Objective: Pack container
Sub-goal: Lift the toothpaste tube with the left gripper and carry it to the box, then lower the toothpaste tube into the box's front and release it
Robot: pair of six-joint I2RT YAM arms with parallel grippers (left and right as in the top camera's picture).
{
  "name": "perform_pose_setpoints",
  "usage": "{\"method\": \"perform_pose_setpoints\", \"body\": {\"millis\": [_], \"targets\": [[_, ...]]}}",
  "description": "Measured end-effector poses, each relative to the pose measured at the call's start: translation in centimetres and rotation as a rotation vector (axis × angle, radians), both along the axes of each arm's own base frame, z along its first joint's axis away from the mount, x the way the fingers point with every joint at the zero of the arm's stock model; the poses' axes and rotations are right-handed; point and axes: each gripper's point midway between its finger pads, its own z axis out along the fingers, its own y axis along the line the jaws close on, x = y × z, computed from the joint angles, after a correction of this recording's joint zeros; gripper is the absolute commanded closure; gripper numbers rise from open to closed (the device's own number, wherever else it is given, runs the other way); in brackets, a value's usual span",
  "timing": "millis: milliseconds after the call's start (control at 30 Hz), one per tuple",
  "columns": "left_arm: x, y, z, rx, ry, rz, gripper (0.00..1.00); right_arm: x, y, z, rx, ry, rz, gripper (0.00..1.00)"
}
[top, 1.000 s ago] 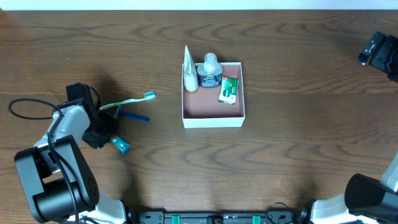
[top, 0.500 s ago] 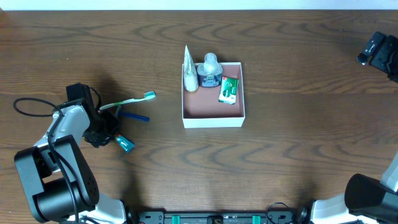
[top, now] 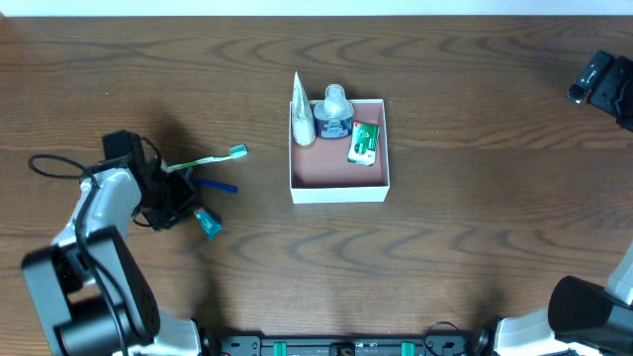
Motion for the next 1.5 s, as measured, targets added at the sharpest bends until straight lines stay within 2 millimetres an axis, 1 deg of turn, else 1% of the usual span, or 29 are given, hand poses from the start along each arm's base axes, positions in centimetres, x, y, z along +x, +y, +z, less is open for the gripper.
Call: {"method": "perform_pose_setpoints", "body": {"millis": [33, 100, 167, 267, 333, 367, 433, 467, 500, 533, 567, 633, 767, 867, 933, 1200, 1300, 1367, 1500], "targets": [[0.6, -0.1, 1.0, -0.006, -0.039, -0.011, 0.89, 0.0, 0.0, 0.0, 0.000, 0.000, 0.000, 0.01], [2.0, -0.5, 3.9, -0.019, -0.147, -0.041, 0.90, 0.0, 0.0, 0.0, 0.000, 0.000, 0.000, 0.01], [3.3, -1.0, 7.5, -0.022, -0.267, -0.074, 0.90, 0.0, 0.0, 0.0, 0.000, 0.000, 0.000, 0.01], [4.4, -2.4, 12.4, -0.008, -0.424, -0.136, 0.90, 0.0, 0.0, 0.0, 0.000, 0.000, 0.000, 0.01], [4.6, -4.2, 15.5, 0.006, -0.529, -0.204, 0.90, 0.0, 0.0, 0.0, 0.000, 0.000, 0.000, 0.01], [4.7, -5.1, 16.7, 0.015, -0.577, -0.241, 0.90, 0.0, 0.0, 0.0, 0.000, 0.000, 0.000, 0.01], [4.2, -7.9, 19.2, 0.037, -0.672, -0.336, 0.90, 0.0, 0.0, 0.0, 0.000, 0.000, 0.000, 0.01], [4.0, -8.9, 19.9, 0.048, -0.699, -0.369, 0.90, 0.0, 0.0, 0.0, 0.000, 0.000, 0.000, 0.01], [3.5, -10.5, 20.7, 0.071, -0.731, -0.422, 0.90, 0.0, 0.0, 0.0, 0.000, 0.000, 0.000, 0.01], [3.2, -11.4, 21.2, 0.089, -0.753, -0.454, 0.90, 0.0, 0.0, 0.0, 0.000, 0.000, 0.000, 0.01], [2.7, -12.8, 21.6, 0.111, -0.776, -0.499, 0.90, 0.0, 0.0, 0.0, 0.000, 0.000, 0.000, 0.01], [1.9, -15.1, 22.1, 0.158, -0.810, -0.580, 0.90, 0.0, 0.0, 0.0, 0.000, 0.000, 0.000, 0.01], [0.8, -18.7, 21.7, 0.266, -0.834, -0.716, 0.90, 0.0, 0.0, 0.0, 0.000, 0.000, 0.000, 0.01], [0.5, -21.0, 21.2, 0.343, -0.859, -0.809, 0.90, 0.0, 0.0, 0.0, 0.000, 0.000, 0.000, 0.01], [0.4, -22.8, 20.7, 0.387, -0.881, -0.882, 0.94, 0.0, 0.0, 0.0, 0.000, 0.000, 0.000, 0.01], [0.7, -28.9, 18.9, 0.504, -0.996, -1.155, 0.94, 0.0, 0.0, 0.0, 0.000, 0.000, 0.000, 0.01], [0.9, -30.4, 18.3, 0.554, -1.034, -1.256, 0.94, 0.0, 0.0, 0.0, 0.000, 0.000, 0.000, 0.01], [1.1, -30.9, 17.7, 0.601, -1.047, -1.330, 0.94, 0.0, 0.0, 0.0, 0.000, 0.000, 0.000, 0.01], [1.8, -30.6, 16.1, 0.727, -1.020, -1.452, 0.94, 0.0, 0.0, 0.0, 0.000, 0.000, 0.000, 0.01]]}}
